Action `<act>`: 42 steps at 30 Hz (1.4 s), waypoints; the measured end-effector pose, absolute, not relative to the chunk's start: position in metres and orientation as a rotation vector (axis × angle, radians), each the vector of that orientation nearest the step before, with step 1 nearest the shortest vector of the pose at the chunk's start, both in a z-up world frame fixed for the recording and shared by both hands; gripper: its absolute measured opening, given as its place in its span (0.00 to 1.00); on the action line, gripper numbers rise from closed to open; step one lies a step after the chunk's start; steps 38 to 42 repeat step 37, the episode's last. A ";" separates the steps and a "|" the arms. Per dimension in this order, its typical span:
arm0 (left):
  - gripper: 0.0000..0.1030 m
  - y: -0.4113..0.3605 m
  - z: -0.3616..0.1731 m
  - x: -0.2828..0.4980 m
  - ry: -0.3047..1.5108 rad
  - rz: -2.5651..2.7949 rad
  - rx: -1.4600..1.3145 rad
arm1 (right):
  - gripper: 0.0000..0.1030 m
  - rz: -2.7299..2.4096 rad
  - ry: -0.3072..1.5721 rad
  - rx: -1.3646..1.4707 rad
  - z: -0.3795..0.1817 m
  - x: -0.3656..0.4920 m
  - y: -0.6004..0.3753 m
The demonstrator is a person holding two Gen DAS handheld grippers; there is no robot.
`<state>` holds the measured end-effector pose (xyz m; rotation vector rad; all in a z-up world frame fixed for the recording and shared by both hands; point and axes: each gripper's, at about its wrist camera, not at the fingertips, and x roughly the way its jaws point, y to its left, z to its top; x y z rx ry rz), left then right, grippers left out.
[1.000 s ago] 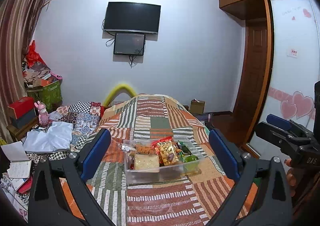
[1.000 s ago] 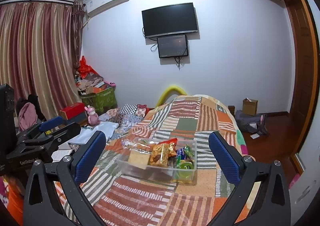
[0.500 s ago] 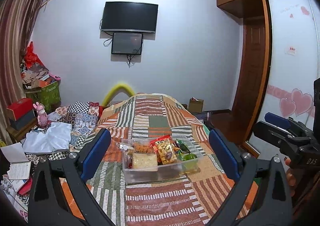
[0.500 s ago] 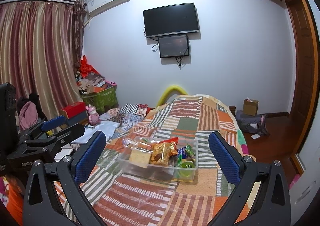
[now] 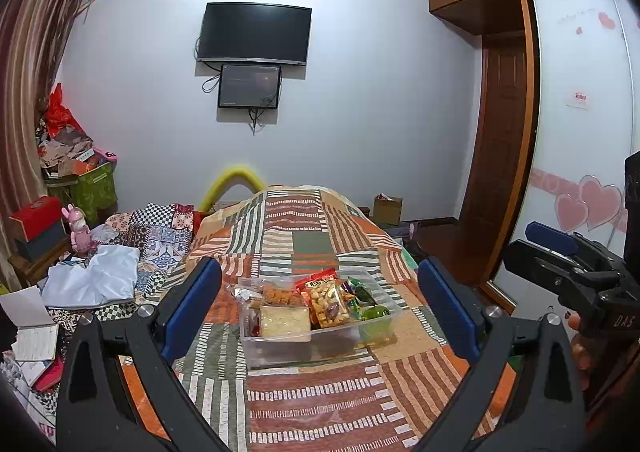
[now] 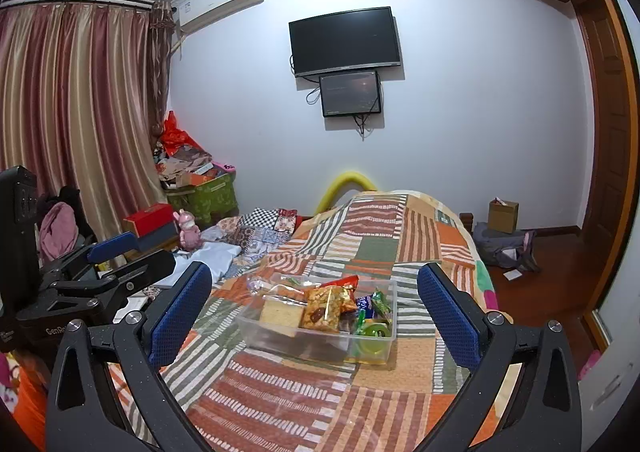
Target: Organize snacks
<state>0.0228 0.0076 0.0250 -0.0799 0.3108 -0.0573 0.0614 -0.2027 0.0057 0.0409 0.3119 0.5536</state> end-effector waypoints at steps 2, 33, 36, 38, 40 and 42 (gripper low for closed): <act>0.97 0.008 0.025 0.023 0.311 -0.058 -0.080 | 1.00 0.554 0.311 0.041 0.005 0.061 -0.203; 0.98 0.004 0.020 0.026 0.325 -0.078 -0.092 | 1.00 0.553 0.326 0.049 0.003 0.063 -0.203; 0.98 0.004 0.019 0.027 0.330 -0.081 -0.093 | 1.00 0.552 0.330 0.051 0.002 0.064 -0.202; 0.98 0.004 0.018 0.027 0.333 -0.080 -0.092 | 1.00 0.552 0.332 0.051 0.001 0.064 -0.203; 0.98 0.004 0.018 0.027 0.333 -0.080 -0.092 | 1.00 0.552 0.332 0.051 0.001 0.064 -0.203; 0.98 0.004 0.018 0.027 0.333 -0.080 -0.092 | 1.00 0.552 0.332 0.051 0.001 0.064 -0.203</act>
